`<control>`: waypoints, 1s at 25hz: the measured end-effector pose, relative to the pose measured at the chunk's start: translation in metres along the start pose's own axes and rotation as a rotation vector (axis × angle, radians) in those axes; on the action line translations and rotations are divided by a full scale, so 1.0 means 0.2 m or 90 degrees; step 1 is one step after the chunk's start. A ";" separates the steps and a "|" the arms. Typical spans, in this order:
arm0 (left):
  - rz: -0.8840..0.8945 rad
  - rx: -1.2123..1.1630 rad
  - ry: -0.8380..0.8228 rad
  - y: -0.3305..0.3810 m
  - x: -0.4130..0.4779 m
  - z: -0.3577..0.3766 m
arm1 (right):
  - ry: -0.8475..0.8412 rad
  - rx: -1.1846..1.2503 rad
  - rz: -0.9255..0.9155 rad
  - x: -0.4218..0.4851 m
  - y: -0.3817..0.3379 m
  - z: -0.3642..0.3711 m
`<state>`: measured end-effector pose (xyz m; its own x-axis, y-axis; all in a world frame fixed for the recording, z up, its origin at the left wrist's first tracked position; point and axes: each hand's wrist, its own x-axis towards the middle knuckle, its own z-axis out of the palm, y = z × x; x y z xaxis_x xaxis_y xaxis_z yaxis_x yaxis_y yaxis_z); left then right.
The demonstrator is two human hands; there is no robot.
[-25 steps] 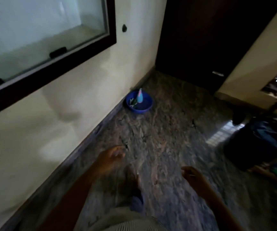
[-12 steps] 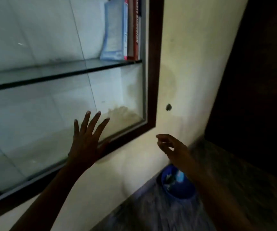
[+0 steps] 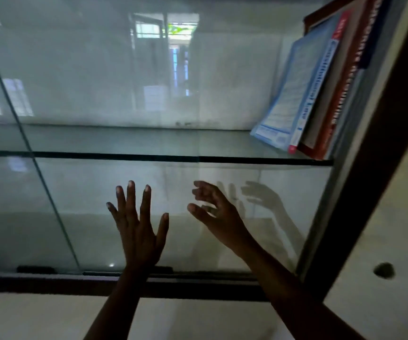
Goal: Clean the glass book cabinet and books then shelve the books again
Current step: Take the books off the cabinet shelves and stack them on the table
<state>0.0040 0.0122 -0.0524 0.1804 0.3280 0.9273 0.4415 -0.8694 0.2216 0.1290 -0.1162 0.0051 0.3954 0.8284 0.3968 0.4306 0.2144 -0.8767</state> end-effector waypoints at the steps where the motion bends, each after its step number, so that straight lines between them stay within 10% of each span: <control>1: -0.004 0.024 0.013 -0.02 0.01 0.01 | -0.035 0.016 -0.023 0.08 0.00 0.02; 25: 0.077 0.142 0.037 -0.51 0.07 -0.12 | -0.133 0.166 -0.120 0.38 -0.05 0.56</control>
<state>-0.0600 0.0964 -0.0540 0.1950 0.1996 0.9603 0.6042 -0.7957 0.0427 0.0641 0.0029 0.0145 0.1438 0.8432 0.5179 0.2493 0.4756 -0.8436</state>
